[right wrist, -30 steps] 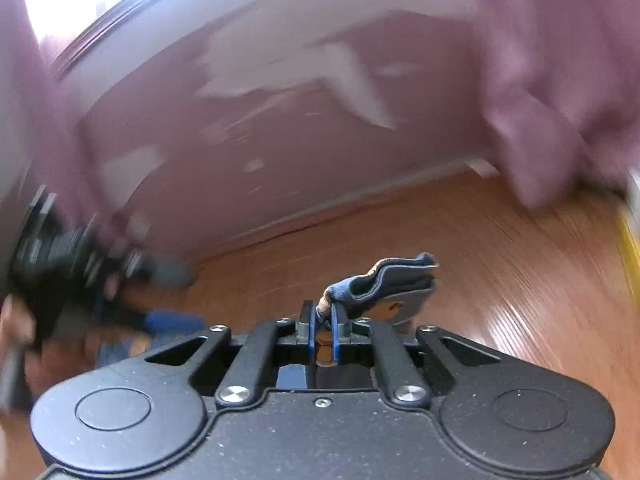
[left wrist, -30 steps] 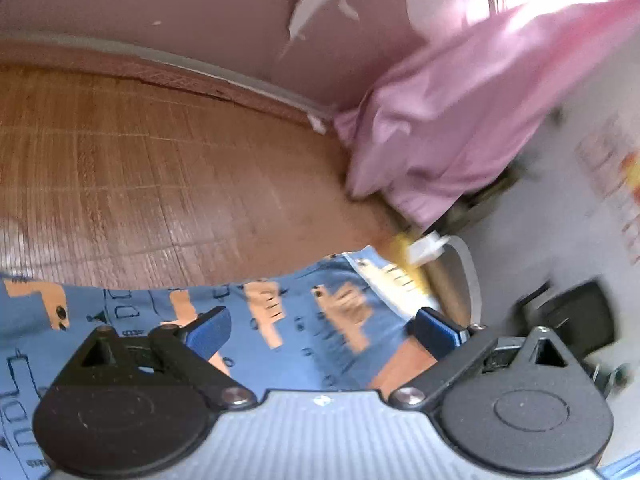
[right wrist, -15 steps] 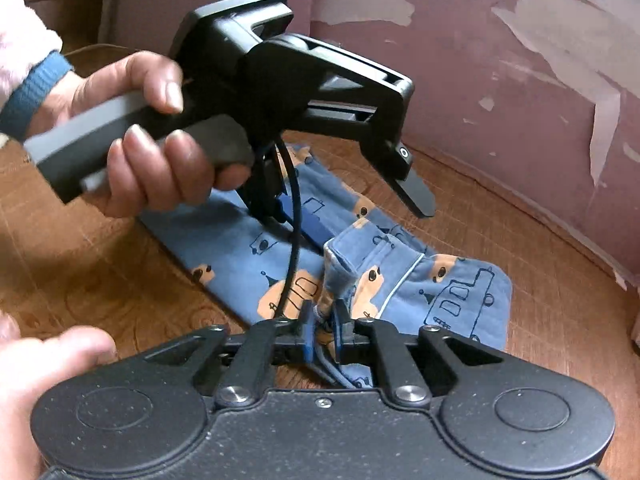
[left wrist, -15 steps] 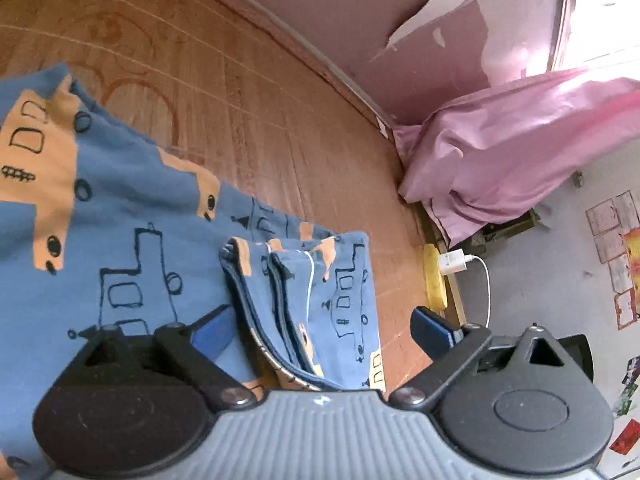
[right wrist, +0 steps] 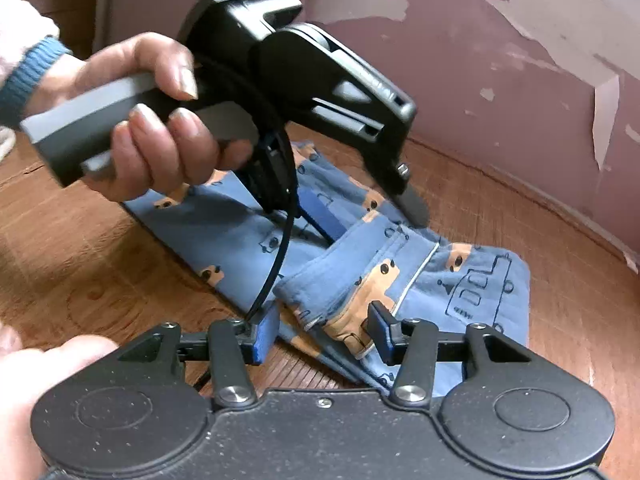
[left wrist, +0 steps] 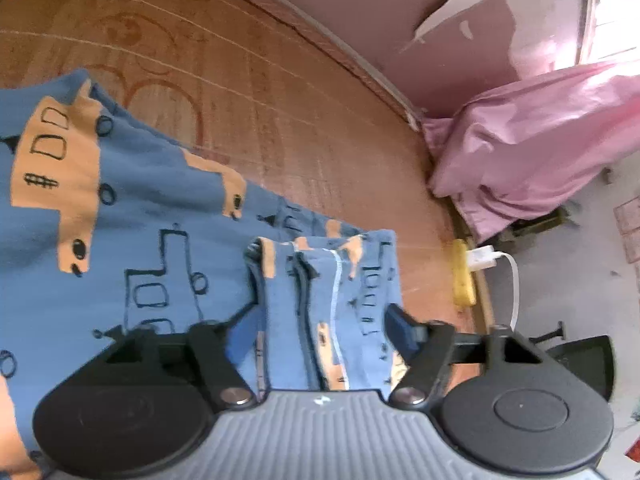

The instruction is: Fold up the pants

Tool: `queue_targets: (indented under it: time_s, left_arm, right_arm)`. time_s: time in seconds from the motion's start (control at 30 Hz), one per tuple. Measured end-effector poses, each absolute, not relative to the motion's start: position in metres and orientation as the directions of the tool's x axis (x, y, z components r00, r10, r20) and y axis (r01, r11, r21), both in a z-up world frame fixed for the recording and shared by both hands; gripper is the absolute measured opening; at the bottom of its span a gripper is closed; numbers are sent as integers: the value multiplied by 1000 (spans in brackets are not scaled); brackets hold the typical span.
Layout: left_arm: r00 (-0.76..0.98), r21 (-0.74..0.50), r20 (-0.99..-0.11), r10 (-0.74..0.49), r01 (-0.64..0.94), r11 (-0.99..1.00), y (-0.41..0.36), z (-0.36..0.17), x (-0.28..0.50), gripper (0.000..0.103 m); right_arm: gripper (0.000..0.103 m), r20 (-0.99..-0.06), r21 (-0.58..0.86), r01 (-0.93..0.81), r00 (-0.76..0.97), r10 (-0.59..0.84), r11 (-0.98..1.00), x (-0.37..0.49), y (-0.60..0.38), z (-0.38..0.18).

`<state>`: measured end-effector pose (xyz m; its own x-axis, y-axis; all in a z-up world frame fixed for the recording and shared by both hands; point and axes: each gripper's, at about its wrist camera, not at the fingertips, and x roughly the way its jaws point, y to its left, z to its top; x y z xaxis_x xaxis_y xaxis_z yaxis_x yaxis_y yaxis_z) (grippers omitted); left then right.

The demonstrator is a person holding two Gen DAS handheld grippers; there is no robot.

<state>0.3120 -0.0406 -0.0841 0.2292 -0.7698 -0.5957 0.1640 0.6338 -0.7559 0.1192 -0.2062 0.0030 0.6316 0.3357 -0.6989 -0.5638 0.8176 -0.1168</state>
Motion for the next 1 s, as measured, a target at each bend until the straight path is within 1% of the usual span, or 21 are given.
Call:
queue_targets:
  time_s: [0.03, 0.07, 0.1, 0.17, 0.23, 0.27, 0.37, 0.5, 0.67, 0.87, 1.0]
  left_arm:
    - [231, -742, -613, -755, 157, 651, -41, -85, 312, 44]
    - [233, -730, -630, -741, 147, 667, -42, -86, 312, 33]
    - [235, -724, -640, -731, 132, 677, -40, -88, 313, 29]
    - [239, -722, -649, -722, 106, 684, -37, -91, 313, 18]
    - [245, -714, -660, -710, 88, 695, -35, -94, 313, 10]
    - [248, -711, -664, -706, 82, 698, -34, -94, 312, 9]
    - [258, -693, -679, -687, 84, 716, -38, -91, 310, 8]
    - [267, -666, -696, -666, 104, 738, -44, -83, 308, 7]
    - [281, -656, -696, -661, 127, 744, -46, -72, 307, 6]
    - [307, -664, -672, -674, 154, 732, -37, -55, 304, 6]
    - [330, -681, -651, -683, 141, 718, -22, -51, 299, 6]
  right_arm:
    - [45, -703, -105, -558, 628, 335, 823, 120, -206, 2]
    - [40, -706, -99, -550, 626, 331, 829, 121, -207, 0]
    - [37, -705, -98, -545, 629, 328, 833, 121, -207, -1]
    - [27, -701, -90, -539, 632, 331, 838, 120, -208, -1]
    - [21, -694, -84, -531, 638, 332, 843, 119, -209, 0]
    - [17, -691, -86, -530, 642, 333, 844, 118, -210, 0]
    - [12, -679, -72, -516, 653, 337, 854, 117, -212, 3]
    - [11, -666, -56, -503, 662, 343, 862, 117, -217, 11]
    - [11, -647, -47, -496, 676, 352, 867, 117, -218, 22]
    - [11, -631, -42, -515, 678, 377, 856, 118, -212, 34]
    - [11, -625, -33, -536, 669, 401, 843, 118, -202, 40]
